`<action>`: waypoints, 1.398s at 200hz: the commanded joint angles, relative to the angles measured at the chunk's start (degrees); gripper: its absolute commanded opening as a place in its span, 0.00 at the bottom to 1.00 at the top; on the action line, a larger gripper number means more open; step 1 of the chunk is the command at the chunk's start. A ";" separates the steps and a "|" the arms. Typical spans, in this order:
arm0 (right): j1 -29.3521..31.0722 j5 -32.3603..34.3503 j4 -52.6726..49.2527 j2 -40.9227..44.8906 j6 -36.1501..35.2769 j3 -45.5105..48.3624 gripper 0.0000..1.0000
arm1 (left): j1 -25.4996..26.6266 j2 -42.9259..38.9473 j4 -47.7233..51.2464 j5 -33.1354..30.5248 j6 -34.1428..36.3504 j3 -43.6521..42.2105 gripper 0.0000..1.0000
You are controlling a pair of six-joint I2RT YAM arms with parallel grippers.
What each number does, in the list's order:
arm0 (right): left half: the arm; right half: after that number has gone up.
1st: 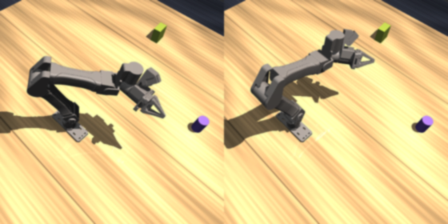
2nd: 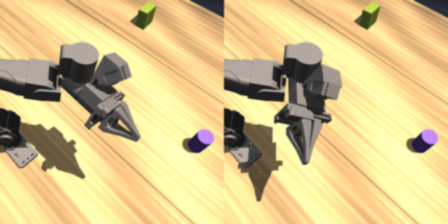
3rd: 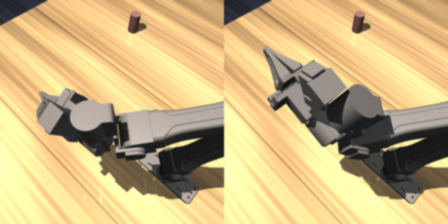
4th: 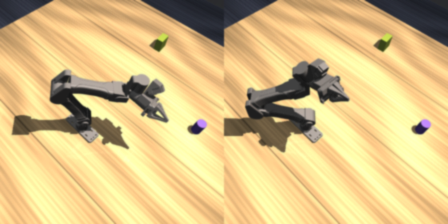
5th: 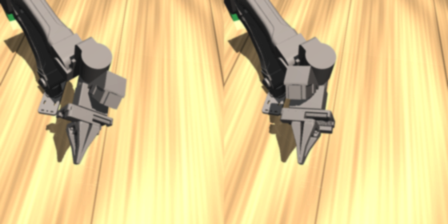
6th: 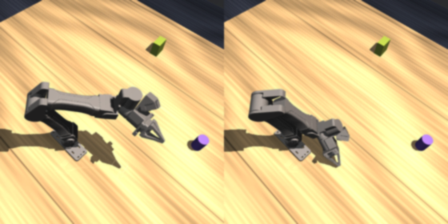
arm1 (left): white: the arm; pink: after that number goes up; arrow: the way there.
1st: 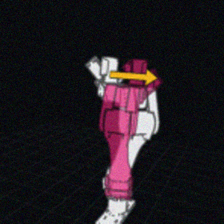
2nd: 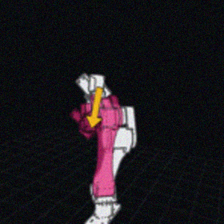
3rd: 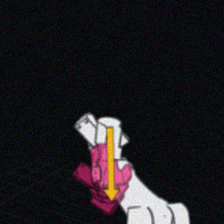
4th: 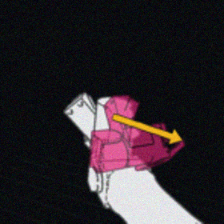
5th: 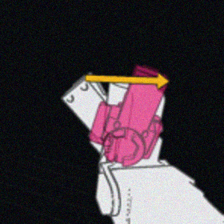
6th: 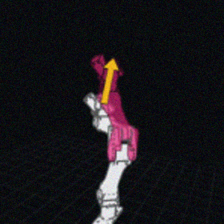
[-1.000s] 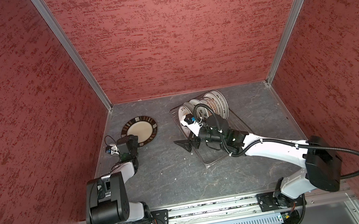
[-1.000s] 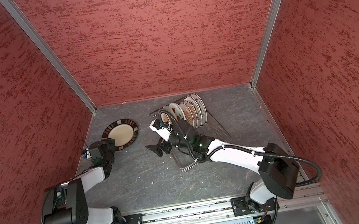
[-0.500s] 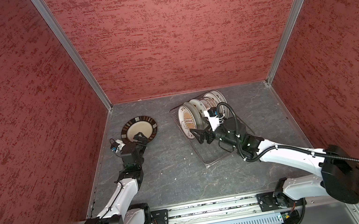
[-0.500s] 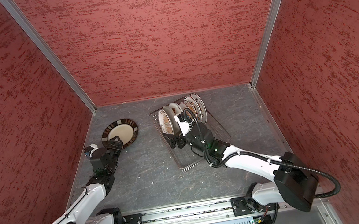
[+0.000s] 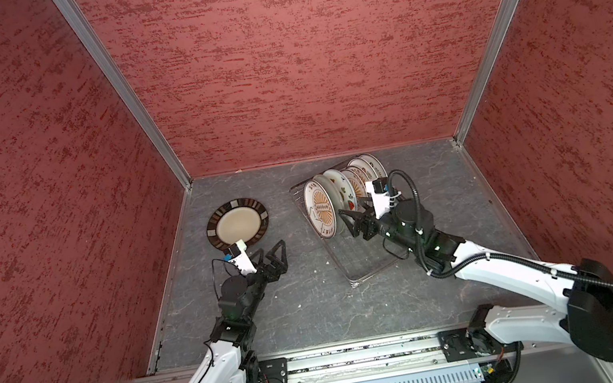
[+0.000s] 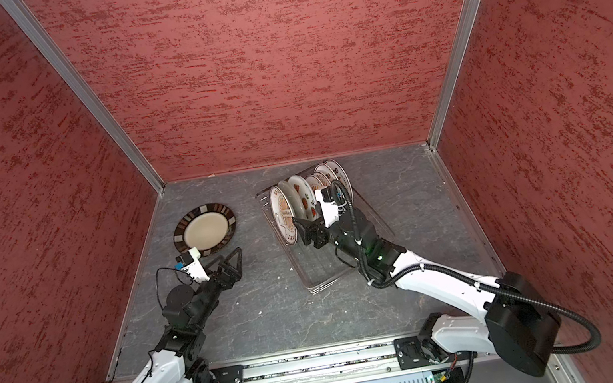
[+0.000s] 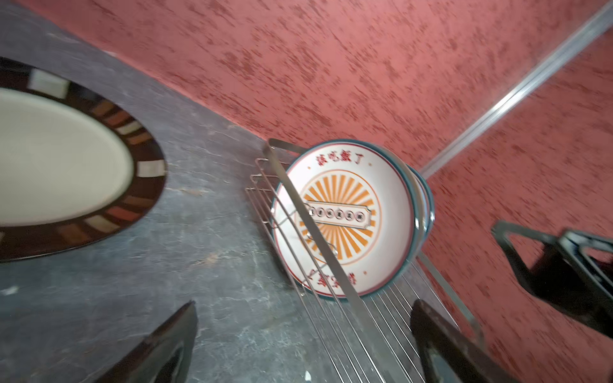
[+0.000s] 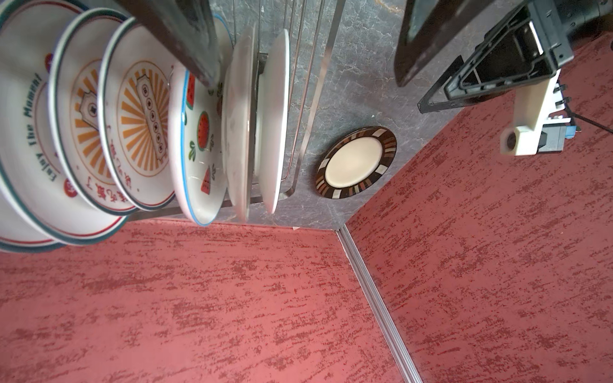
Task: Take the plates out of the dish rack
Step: 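Release the dark-rimmed plate with the left gripper while the right gripper reaches into the rack, then grasp the plain white plate in the rack with the right gripper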
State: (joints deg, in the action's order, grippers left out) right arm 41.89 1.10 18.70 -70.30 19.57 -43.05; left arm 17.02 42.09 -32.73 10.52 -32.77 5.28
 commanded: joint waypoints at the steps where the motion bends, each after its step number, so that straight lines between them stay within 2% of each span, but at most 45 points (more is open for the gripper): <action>1: -0.05 -1.50 -2.65 -1.36 2.52 -3.25 0.69 | 0.58 2.17 -8.85 14.34 1.79 0.06 1.00; 9: -0.05 -0.30 -2.12 -1.71 2.77 -3.09 0.63 | 1.05 3.62 -11.92 16.97 0.88 -0.66 0.99; 23: -0.05 2.28 -2.40 -2.70 2.86 -3.47 0.58 | 2.28 6.23 -16.52 20.42 0.69 -1.63 0.99; 58: -0.05 6.46 -6.42 -6.44 2.14 -7.10 0.45 | 4.06 7.17 -13.89 21.13 0.36 0.13 0.99; 74: 0.03 6.47 -7.01 -8.31 2.31 -8.30 0.43 | 5.06 6.08 -12.82 18.56 -0.41 -0.16 0.99; 96: 0.16 8.71 -8.02 -10.63 3.22 -9.62 0.42 | 5.96 3.49 -6.18 16.89 -0.77 0.98 1.00; 149: 1.88 18.36 -7.25 -12.67 3.64 -9.61 0.39 | 6.63 -2.63 -0.49 13.96 -0.66 0.50 0.99; 195: 2.13 18.98 -6.10 -16.35 2.27 -9.53 0.29 | 8.08 -3.25 -1.02 13.49 -1.05 0.28 0.99; 217: 2.32 20.55 -5.46 -18.49 2.27 -10.37 0.28 | 8.95 -2.65 -1.94 12.57 -1.09 0.13 1.00; 241: 2.76 22.89 -6.08 -21.64 1.61 -12.82 0.28 | 9.84 -2.78 -7.33 9.82 -2.27 -2.25 1.00; 279: 2.76 25.05 -2.30 -26.10 1.62 -14.49 0.27 | 10.67 -3.83 -2.26 6.91 0.59 -0.75 1.00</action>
State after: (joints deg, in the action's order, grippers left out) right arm 44.38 22.44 13.47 -94.00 21.58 -54.85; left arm 27.29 39.24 -36.25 20.38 -34.00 3.84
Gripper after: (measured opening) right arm 0.274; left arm 0.994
